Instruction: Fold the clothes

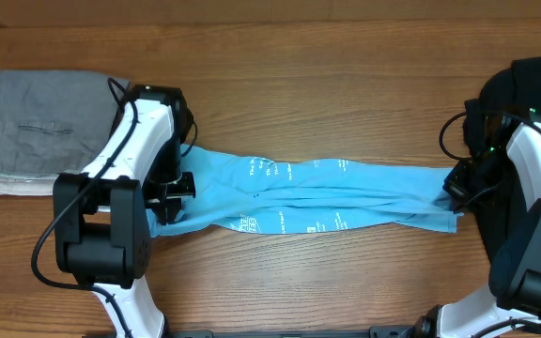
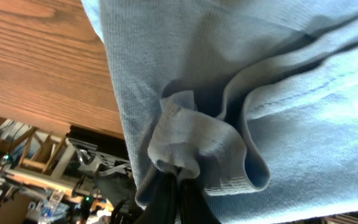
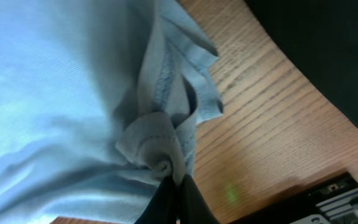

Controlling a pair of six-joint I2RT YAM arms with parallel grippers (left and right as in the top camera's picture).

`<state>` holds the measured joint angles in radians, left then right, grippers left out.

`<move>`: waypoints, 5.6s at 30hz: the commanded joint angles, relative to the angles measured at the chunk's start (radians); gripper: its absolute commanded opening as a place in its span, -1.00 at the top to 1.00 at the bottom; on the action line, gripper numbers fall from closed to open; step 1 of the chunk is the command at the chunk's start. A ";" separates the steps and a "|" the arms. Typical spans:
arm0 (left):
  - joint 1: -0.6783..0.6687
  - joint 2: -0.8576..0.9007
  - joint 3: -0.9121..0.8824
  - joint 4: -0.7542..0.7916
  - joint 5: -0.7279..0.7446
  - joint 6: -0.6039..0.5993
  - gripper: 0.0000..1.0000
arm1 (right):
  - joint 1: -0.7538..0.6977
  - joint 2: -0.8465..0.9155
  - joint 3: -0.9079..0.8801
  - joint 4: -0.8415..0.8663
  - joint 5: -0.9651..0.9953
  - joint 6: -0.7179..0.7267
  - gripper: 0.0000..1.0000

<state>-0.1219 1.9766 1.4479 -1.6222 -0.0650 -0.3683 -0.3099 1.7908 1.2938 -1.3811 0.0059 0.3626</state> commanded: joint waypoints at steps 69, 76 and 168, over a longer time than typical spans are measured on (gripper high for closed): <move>0.097 0.157 -0.112 0.850 -0.053 0.019 0.92 | 0.156 0.182 -0.183 0.691 -0.198 0.028 0.92; 0.193 0.157 -0.105 0.988 0.101 0.095 0.92 | 0.222 0.185 -0.183 0.881 -0.202 0.027 0.67; 0.254 -0.041 0.404 0.190 0.109 -0.032 -0.10 | 0.154 0.381 0.086 0.463 -0.111 -0.233 0.68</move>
<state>0.1329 1.9594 1.8309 -1.4288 0.0441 -0.3927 -0.1696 2.0716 1.4223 -0.9268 -0.0837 0.1421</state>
